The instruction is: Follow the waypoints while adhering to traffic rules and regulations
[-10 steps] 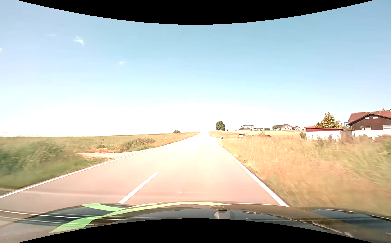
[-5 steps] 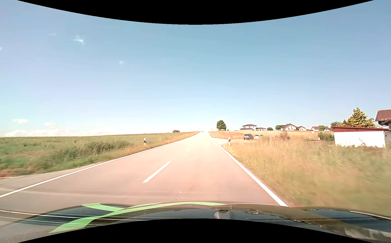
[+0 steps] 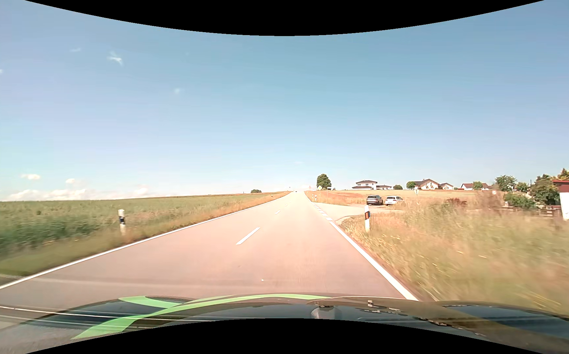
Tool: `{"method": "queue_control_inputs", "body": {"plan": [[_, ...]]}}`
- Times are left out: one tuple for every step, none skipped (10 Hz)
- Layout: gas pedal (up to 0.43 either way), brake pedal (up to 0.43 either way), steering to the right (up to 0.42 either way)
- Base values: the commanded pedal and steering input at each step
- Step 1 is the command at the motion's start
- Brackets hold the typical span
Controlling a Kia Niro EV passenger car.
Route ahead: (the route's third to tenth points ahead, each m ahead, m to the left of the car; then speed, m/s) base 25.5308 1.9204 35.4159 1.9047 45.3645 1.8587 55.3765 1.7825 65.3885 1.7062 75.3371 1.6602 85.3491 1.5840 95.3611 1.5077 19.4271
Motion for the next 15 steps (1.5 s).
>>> {"method": "queue_control_inputs", "body": {"plan": [[0.248,0.000,-0.006],[0.248,0.000,-0.006],[0.248,0.000,-0.006],[0.268,0.000,-0.005],[0.268,0.000,-0.004],[0.280,0.000,-0.004],[0.280,0.000,-0.003],[0.280,0.000,-0.003],[0.260,0.000,-0.003],[0.260,0.000,-0.003],[0.260,0.000,-0.003],[0.260,0.000,-0.003],[0.268,0.000,-0.003],[0.268,0.000,-0.003],[0.248,0.000,-0.003]]}}
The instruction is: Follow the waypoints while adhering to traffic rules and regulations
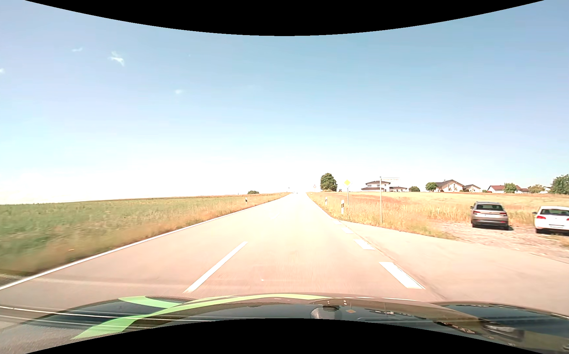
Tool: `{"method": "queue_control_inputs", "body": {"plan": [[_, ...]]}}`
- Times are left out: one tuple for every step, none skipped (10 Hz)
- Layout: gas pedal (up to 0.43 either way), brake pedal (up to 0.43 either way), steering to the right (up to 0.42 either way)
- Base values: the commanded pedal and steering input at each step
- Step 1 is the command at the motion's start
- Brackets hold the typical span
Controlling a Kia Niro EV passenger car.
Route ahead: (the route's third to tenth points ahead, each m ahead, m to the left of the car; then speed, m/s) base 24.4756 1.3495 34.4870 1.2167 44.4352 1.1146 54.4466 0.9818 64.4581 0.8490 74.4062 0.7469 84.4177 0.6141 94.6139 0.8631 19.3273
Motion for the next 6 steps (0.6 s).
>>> {"method": "queue_control_inputs", "body": {"plan": [[0.240,0.000,-0.003],[0.240,0.000,-0.003],[0.240,0.000,-0.003],[0.248,0.000,-0.003],[0.248,0.000,-0.001],[0.268,0.000,-0.001]]}}
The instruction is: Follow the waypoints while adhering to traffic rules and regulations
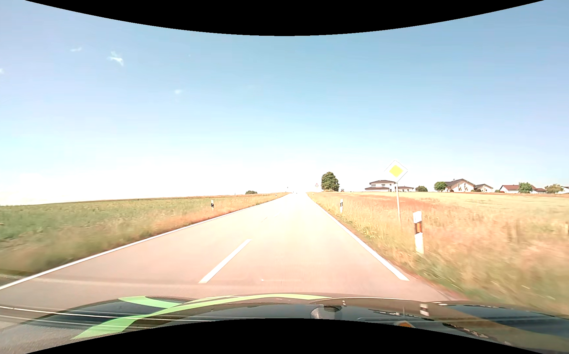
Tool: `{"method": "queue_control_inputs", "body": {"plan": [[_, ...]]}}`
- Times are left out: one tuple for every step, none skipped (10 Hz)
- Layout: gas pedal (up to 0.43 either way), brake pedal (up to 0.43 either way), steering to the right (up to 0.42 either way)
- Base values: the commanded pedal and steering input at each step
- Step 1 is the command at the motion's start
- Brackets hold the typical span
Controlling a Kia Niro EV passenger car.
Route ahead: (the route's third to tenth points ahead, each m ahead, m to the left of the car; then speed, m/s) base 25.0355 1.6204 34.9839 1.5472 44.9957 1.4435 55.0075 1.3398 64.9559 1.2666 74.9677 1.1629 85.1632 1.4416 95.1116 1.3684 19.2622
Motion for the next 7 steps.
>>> {"method": "queue_control_inputs", "body": {"plan": [[0.268,0.000,-0.001],[0.268,0.000,-0.001],[0.260,0.000,-0.001],[0.260,0.000,-0.001],[0.260,0.000,-0.001],[0.260,0.000,-0.001],[0.268,0.000,-0.001]]}}
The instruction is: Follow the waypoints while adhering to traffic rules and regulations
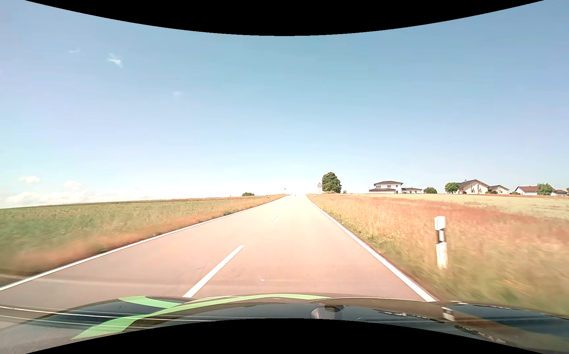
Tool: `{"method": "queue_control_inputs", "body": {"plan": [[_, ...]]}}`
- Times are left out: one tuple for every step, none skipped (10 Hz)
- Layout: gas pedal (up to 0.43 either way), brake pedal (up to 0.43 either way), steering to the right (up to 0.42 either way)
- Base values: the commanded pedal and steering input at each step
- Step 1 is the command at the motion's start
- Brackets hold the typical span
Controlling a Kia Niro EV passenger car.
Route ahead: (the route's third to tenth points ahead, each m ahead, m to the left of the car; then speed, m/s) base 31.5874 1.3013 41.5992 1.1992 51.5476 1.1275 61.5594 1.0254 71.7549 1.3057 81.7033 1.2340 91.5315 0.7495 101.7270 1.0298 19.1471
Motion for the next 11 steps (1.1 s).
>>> {"method": "queue_control_inputs", "body": {"plan": [[0.268,0.000,-0.001],[0.268,0.000,-0.001],[0.268,0.000,-0.001],[0.228,0.000,-0.001],[0.228,0.000,-0.001],[0.228,0.000,-0.001],[0.228,0.000,-0.001],[0.240,0.000,-0.001],[0.248,0.000,-0.002],[0.260,0.000,-0.001],[0.280,0.000,-0.001]]}}
